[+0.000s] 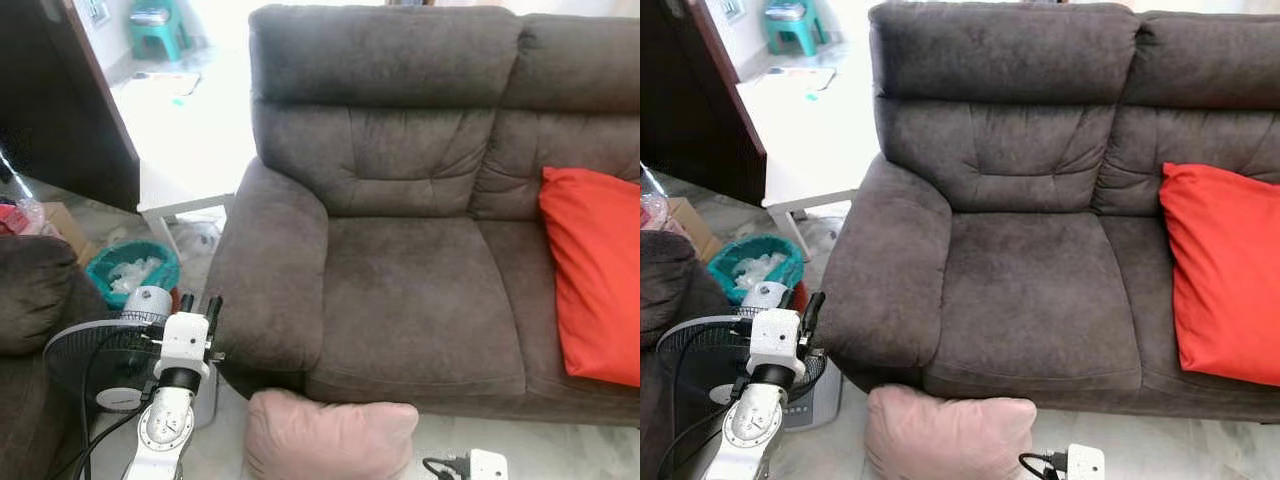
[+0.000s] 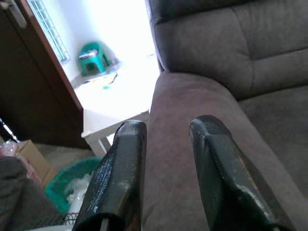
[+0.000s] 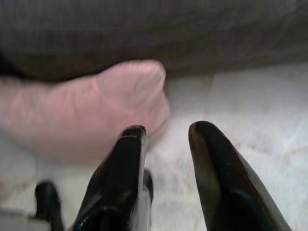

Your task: Move the pillow to the sofa from floor

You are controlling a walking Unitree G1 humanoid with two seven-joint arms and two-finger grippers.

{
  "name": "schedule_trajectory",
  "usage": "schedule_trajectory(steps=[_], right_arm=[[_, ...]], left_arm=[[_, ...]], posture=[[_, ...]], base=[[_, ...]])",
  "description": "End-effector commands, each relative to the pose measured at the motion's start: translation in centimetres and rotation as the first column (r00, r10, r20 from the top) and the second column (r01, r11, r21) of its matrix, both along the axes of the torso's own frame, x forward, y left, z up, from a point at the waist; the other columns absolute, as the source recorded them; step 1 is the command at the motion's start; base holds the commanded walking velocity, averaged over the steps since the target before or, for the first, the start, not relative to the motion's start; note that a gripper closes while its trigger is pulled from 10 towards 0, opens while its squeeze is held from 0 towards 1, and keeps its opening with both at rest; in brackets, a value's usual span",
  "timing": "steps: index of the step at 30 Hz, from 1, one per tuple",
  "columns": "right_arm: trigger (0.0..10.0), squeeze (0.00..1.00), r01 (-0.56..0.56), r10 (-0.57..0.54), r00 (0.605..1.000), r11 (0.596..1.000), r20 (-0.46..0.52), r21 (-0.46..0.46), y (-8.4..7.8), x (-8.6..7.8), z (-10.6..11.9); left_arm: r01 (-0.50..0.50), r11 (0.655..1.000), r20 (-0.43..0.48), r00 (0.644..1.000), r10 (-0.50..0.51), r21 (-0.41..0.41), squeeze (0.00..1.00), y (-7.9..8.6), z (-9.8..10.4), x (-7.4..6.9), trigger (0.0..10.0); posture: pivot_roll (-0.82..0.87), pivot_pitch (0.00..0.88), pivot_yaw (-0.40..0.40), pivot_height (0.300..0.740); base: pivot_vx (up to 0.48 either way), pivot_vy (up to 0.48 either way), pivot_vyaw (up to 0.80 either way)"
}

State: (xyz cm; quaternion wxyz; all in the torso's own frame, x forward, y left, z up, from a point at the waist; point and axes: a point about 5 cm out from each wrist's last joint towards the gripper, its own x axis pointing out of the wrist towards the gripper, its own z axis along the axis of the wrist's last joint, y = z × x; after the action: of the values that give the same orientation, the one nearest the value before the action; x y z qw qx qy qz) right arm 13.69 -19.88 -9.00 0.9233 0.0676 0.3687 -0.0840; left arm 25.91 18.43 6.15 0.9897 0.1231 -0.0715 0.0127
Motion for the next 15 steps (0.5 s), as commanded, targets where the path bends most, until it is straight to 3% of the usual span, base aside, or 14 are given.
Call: schedule_trajectory(steps=[1, 7, 10, 15], right_arm=[[10.0, 0.00, 0.011, -0.010, 0.999, 1.000, 0.036, -0.014, -0.2, -0.2, 0.2], [10.0, 0.00, 0.042, -0.041, 0.987, 0.999, 0.156, -0.008, -0.3, 0.3, 1.0], [10.0, 0.00, 0.022, -0.019, 0.975, 1.000, 0.223, -0.012, -0.2, 0.6, 1.5], [10.0, 0.00, 0.011, -0.007, 0.966, 1.000, 0.257, -0.016, -0.1, 0.6, 1.8]], left_arm=[[0.003, 1.000, -0.025, 1.000, -0.003, 0.010, 0.00, -0.2, -0.4, -0.5, 10.0], [-0.004, 1.000, -0.042, 0.999, 0.004, 0.007, 0.00, -0.1, -0.1, -0.8, 10.0], [-0.008, 1.000, -0.018, 1.000, 0.008, 0.000, 0.00, -0.3, 0.6, -0.2, 10.0], [-0.009, 1.000, 0.001, 1.000, 0.009, -0.005, 0.00, -0.4, 1.4, 0.1, 10.0]], posture=[[0.06, 0.028, -0.024, 0.740], [0.05, 0.024, -0.028, 0.740], [0.05, 0.016, -0.030, 0.740], [0.05, 0.011, -0.029, 0.740]], base=[[0.000, 0.000, 0.00], [0.000, 0.000, 0.00], [0.000, 0.000, 0.00], [0.000, 0.000, 0.00]])
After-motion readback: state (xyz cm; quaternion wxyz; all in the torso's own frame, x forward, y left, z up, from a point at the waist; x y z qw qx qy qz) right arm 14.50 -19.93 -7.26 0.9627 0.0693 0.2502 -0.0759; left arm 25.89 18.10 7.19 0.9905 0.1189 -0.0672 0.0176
